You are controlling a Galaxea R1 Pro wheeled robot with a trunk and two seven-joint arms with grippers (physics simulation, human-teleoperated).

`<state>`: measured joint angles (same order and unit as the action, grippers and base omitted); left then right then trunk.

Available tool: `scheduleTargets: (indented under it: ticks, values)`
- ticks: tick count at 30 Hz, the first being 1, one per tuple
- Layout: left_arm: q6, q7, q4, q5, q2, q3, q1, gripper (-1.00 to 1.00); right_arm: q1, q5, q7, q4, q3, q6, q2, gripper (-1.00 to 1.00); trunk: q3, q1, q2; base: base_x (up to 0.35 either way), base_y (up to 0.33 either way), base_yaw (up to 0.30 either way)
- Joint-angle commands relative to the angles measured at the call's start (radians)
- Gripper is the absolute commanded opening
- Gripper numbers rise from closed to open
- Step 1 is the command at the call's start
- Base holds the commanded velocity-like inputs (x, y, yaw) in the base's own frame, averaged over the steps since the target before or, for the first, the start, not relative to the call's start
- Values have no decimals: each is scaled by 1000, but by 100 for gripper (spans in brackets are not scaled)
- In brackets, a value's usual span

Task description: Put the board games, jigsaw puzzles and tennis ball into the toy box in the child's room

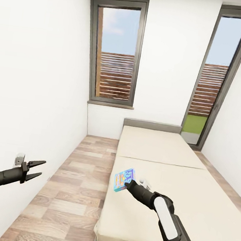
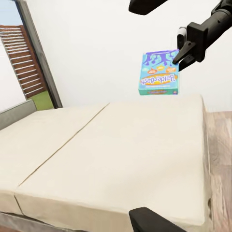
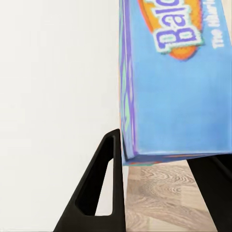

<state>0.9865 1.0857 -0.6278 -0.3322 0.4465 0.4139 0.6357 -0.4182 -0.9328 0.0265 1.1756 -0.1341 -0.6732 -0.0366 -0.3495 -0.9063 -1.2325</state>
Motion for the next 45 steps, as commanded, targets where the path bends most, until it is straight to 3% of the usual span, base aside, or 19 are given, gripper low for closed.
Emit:
scheduleTargets:
  ticks: [1,11,31,45]
  values:
    - [4,1,0,1,-1,1,1,100,-1,-6,3,1,1,-3,0,-100,-1,0,-1,-1,0,283]
    - [2,-1,0,2,-2,-18,1,100,-1,0,3,1,-1,-3,-2,-100,-1,0,-1,-139,-131,284]
    - [3,3,0,1,-6,-20,1,100,-1,2,2,-1,0,-3,-1,-100,-1,0,-1,-161,-181,284]
    - [15,0,-25,1,-16,-20,1,100,1,1,1,-1,0,-3,0,-100,41,54,97,-3,-3,284]
